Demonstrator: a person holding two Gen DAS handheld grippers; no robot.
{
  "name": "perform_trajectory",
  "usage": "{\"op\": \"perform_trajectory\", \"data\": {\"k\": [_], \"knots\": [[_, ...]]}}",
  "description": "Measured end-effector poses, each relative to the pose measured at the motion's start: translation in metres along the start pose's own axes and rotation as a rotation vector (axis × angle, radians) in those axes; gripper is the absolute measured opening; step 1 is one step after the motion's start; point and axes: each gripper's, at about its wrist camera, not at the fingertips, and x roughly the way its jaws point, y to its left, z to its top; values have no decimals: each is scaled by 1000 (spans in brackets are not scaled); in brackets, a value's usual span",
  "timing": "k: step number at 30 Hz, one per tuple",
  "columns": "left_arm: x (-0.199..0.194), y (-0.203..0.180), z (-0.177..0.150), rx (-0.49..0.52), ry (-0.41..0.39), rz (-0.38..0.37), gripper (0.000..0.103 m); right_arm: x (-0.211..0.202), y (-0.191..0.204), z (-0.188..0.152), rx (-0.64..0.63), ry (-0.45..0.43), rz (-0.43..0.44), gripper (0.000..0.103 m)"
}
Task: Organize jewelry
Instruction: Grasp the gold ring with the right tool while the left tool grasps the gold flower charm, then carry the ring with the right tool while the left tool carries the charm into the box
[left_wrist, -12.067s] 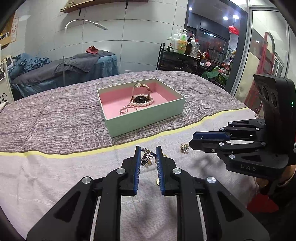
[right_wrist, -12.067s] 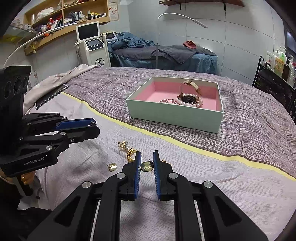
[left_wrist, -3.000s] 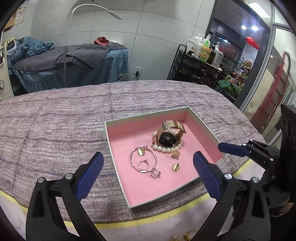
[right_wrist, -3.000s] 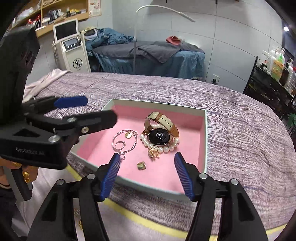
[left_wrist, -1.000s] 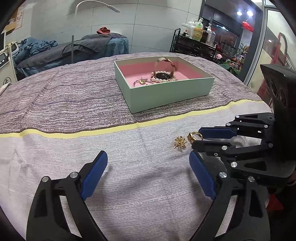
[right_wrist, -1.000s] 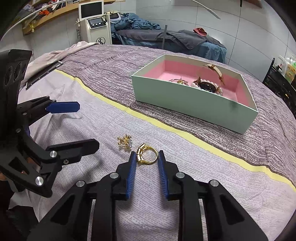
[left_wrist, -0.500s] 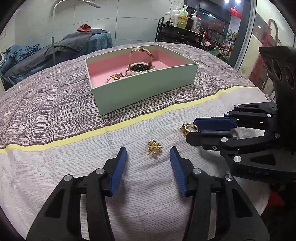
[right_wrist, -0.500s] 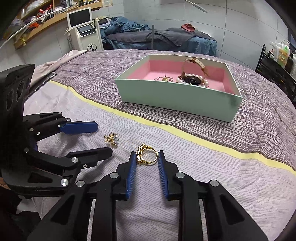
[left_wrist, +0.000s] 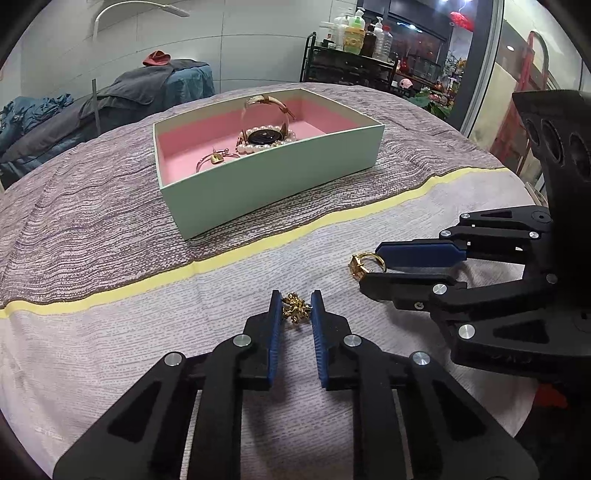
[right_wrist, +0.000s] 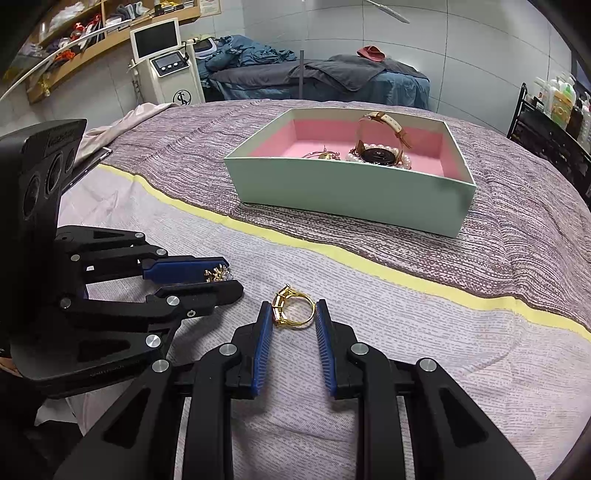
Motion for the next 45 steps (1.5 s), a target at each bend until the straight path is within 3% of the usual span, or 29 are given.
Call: {"op": "perform_trajectory", "data": {"k": [10,15,22,29,38,45], "knots": [[-15,0,-2,-15,-32,0,16,-2,-3,0,13,-6,19,23],[-29,8,1,-66,-57,-73,16,-5,-7,0,32,-7,38,23],[-54,-5,9,12,-136,-4,16,-16,-3,4,14,-38,49,23],[-68,-13,20,56,-191,1,16,-27,-2,10,-2,-65,50,23],[-64,1,38,26,-211,-31,16,-35,-9,29,-11,-95,41,23],[-53,17,62,20,-219,0,16,-36,-15,52,-30,-117,22,23]]}}
